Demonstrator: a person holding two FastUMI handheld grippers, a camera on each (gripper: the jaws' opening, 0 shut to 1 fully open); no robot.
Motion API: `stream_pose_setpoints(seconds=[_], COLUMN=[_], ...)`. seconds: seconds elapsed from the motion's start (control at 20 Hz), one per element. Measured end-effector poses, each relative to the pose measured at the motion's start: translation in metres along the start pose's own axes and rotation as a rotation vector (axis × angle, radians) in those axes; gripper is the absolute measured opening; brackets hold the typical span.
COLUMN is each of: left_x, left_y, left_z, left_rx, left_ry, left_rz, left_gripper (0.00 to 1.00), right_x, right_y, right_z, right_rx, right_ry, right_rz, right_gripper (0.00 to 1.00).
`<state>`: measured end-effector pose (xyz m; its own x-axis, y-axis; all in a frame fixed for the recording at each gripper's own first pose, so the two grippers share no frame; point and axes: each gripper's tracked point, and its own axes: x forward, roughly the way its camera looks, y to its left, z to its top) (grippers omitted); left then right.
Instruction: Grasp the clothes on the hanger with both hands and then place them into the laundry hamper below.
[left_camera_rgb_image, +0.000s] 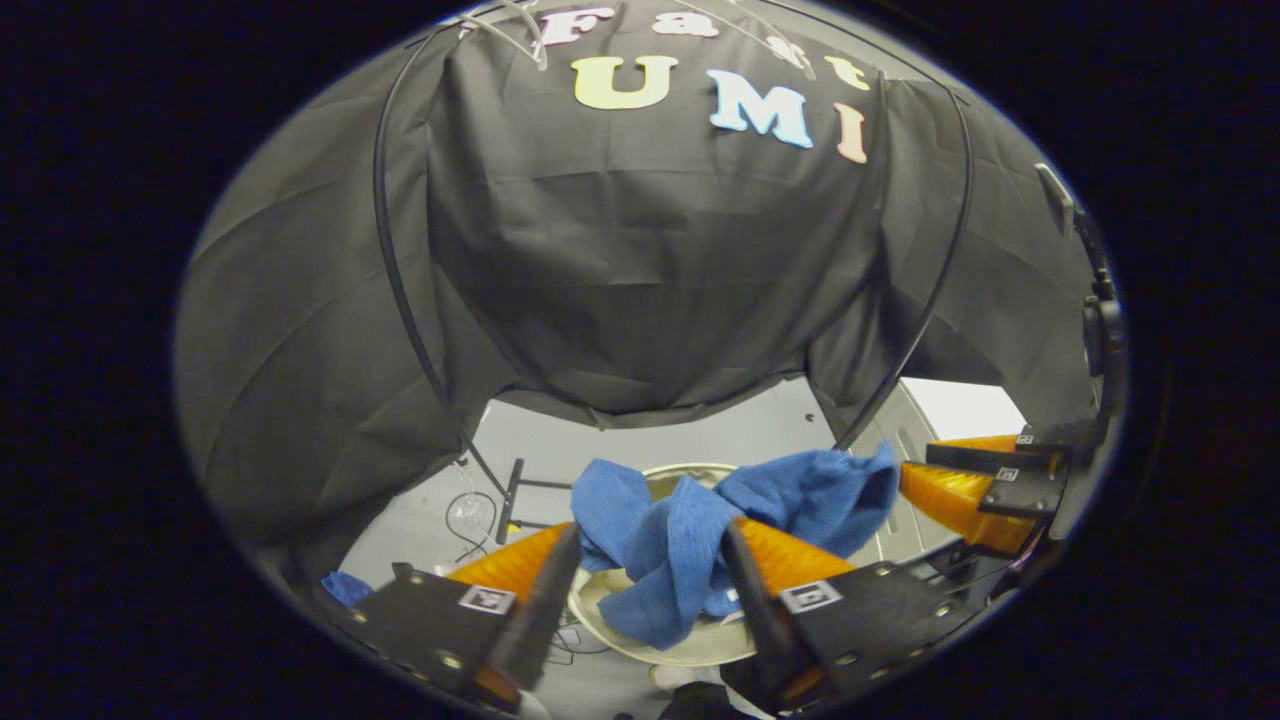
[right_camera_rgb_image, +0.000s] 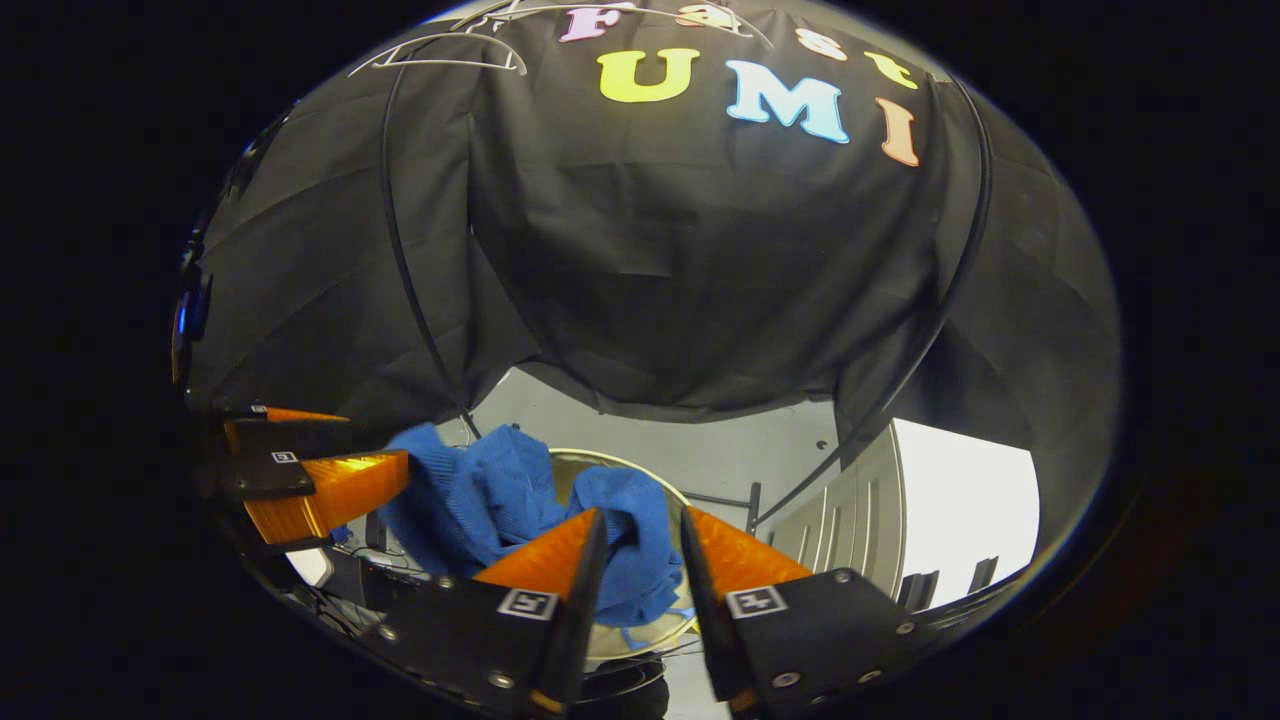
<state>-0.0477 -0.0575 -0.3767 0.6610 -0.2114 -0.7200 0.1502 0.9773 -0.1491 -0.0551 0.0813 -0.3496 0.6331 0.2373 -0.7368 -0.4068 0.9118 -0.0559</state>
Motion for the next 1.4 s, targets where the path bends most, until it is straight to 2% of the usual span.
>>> stream_pose_setpoints(seconds=[0.05,0.1,0.2,0.25,0.3,0.55,0.6,1.0,1.3,1.4], left_x=[-0.003,-0.006,-0.017,-0.020,-0.023,-0.060,-0.072,-0.177,-0.249,-0.265], left_y=[0.005,0.010,0.010,0.009,0.009,0.000,-0.004,-0.054,-0.081,-0.086], left_z=[0.006,0.011,0.018,0.025,0.033,0.093,0.110,0.226,0.256,0.260], left_rx=[-0.003,-0.005,-0.003,0.001,0.007,0.047,0.051,0.080,0.076,0.077], left_ry=[-0.017,-0.031,-0.061,-0.080,-0.100,-0.268,-0.308,-0.605,-0.739,-0.758], left_rz=[0.009,0.012,0.017,0.018,0.019,0.014,0.013,0.011,0.004,0.003], left_gripper=[0.60,0.73,0.99,0.89,0.99,0.99,0.88,0.95,0.99,0.87], right_x=[-0.002,-0.005,-0.012,-0.018,-0.024,-0.067,-0.079,-0.191,-0.269,-0.289], right_y=[-0.001,-0.003,-0.004,-0.005,-0.008,-0.028,-0.035,-0.104,-0.138,-0.149], right_z=[-0.001,0.001,0.007,0.011,0.017,0.066,0.080,0.180,0.193,0.192], right_rx=[-0.003,-0.002,0.008,0.015,0.025,0.055,0.055,0.075,0.069,0.079], right_ry=[-0.004,-0.012,-0.037,-0.053,-0.077,-0.227,-0.269,-0.590,-0.718,-0.746], right_rz=[-0.006,-0.014,-0.026,-0.035,-0.044,-0.087,-0.099,-0.177,-0.219,-0.251], right_gripper=[0.56,0.75,0.89,0.92,0.94,0.95,0.95,0.95,0.96,0.96])
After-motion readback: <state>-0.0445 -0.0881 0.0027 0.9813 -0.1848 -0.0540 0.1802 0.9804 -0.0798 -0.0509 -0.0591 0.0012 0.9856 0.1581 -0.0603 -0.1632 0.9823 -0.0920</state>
